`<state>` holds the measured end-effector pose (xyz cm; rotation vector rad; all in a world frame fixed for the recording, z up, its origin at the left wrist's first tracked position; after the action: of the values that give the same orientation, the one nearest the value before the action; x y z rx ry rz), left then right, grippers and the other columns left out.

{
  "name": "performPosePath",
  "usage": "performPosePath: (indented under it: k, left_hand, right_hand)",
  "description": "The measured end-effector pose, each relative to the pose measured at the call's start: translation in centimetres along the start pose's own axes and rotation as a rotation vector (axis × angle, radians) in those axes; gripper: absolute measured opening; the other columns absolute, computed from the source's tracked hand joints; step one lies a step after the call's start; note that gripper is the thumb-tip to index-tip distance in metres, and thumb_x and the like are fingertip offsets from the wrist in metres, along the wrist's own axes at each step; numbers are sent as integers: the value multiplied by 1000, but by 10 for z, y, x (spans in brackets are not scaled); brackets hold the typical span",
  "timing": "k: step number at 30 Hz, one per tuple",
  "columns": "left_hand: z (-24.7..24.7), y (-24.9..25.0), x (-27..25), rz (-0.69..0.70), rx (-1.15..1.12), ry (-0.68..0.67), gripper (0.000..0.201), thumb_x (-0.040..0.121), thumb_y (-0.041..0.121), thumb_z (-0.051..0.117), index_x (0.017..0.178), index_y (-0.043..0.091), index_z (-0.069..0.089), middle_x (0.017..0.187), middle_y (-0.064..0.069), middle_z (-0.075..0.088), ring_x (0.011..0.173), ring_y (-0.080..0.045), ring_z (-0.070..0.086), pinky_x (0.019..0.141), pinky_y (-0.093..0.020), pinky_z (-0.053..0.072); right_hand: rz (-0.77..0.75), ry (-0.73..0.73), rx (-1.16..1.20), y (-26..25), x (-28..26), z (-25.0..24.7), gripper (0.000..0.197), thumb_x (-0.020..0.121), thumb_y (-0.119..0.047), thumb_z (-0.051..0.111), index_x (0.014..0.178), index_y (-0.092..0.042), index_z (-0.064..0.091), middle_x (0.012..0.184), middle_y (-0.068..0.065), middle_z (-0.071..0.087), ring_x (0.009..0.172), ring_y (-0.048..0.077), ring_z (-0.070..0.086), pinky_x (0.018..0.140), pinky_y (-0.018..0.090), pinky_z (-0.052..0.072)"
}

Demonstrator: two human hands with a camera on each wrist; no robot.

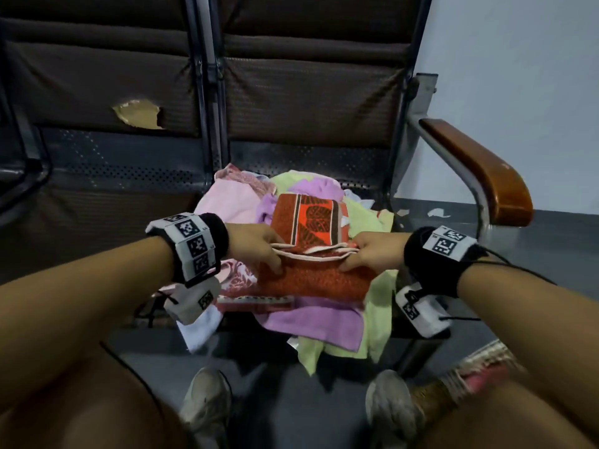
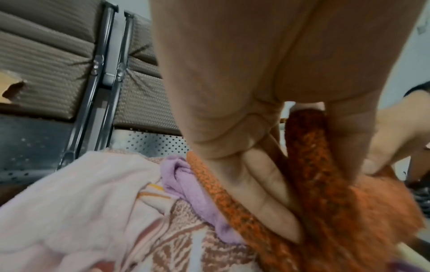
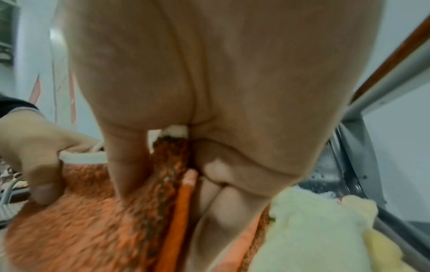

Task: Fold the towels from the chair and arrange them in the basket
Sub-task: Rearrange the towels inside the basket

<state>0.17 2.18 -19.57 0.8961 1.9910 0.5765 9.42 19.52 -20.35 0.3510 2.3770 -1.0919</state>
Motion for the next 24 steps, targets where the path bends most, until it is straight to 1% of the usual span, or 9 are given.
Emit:
performPosePath:
  k: [3, 6, 7, 9, 11, 15, 17, 20, 24]
  left_hand:
    - [-3, -1, 3, -44, -144, 12, 18, 72, 6, 72, 89, 14, 69, 79, -5, 68, 68, -19, 64, 60, -29, 55]
    - [-29, -2, 23, -20, -267, 264, 13, 81, 6, 68, 88, 17, 68, 71, 4, 68, 62, -10, 61, 50, -19, 48]
    - [-41, -5, 31, -3, -317, 387, 12, 85, 7, 68, 92, 16, 69, 76, 1, 68, 65, -11, 61, 52, -19, 48]
    - [-60, -11, 47, 40, -405, 586, 18, 87, 13, 71, 104, 8, 70, 94, -10, 71, 80, -20, 67, 69, -27, 57]
    - [-72, -19, 62, 39, -386, 724, 27, 86, 23, 74, 106, 5, 70, 107, -14, 72, 97, -28, 68, 90, -39, 55]
    - [-82, -26, 82, 4, -276, 895, 30, 87, 36, 71, 112, 20, 69, 108, -7, 73, 102, -27, 67, 95, -33, 51]
    - [-79, -28, 87, -24, -193, 940, 35, 88, 39, 69, 120, 24, 67, 111, -5, 72, 103, -26, 66, 90, -24, 45]
    - [-74, -37, 90, -59, -177, 970, 40, 89, 39, 67, 125, 23, 61, 110, -4, 70, 104, -25, 64, 83, -21, 37]
    - [-77, -28, 61, 85, -141, 1090, 22, 80, 26, 69, 97, 21, 58, 93, 2, 64, 85, -17, 60, 74, -27, 43]
  right_hand:
    - [47, 25, 167, 10, 7, -2, 10, 86, -7, 68, 84, -17, 65, 60, -6, 69, 51, 6, 66, 45, 18, 48]
    - [18, 300, 261, 12, 19, -30, 12, 83, -5, 65, 77, -16, 64, 51, -7, 60, 44, 6, 56, 40, 17, 42]
    - [-6, 400, 299, 13, 23, -41, 11, 83, -5, 64, 79, -15, 66, 53, -7, 61, 50, 9, 58, 44, 20, 46]
    - [-87, 593, 283, 12, 32, -60, 11, 86, -7, 63, 89, -15, 70, 74, -1, 69, 72, 18, 64, 67, 33, 56]
    - [-133, 783, 169, 10, 36, -73, 18, 90, -11, 60, 104, -18, 69, 97, 3, 71, 92, 21, 66, 87, 35, 51]
    - [-191, 1002, 19, -6, 38, -75, 41, 87, -15, 61, 128, -16, 59, 125, 7, 65, 117, 24, 58, 103, 34, 43]
    - [-262, 977, -132, -19, 41, -62, 35, 84, -21, 62, 119, -19, 63, 120, 6, 63, 114, 24, 56, 102, 36, 43]
    - [-313, 667, -421, -30, 55, -19, 26, 89, -40, 57, 107, -27, 70, 108, -4, 67, 97, 18, 62, 89, 38, 52]
    - [-311, 408, -582, -15, 69, 12, 55, 90, -51, 56, 136, -21, 55, 129, 2, 64, 114, 24, 61, 97, 38, 50]
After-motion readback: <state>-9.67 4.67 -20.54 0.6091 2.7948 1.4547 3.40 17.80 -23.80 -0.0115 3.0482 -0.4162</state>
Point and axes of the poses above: each hand's wrist, its own x-axis towards the middle knuckle, its own z-axis out of the palm, y = z × x, the point moved 7 cm from there along x, towards the middle knuckle
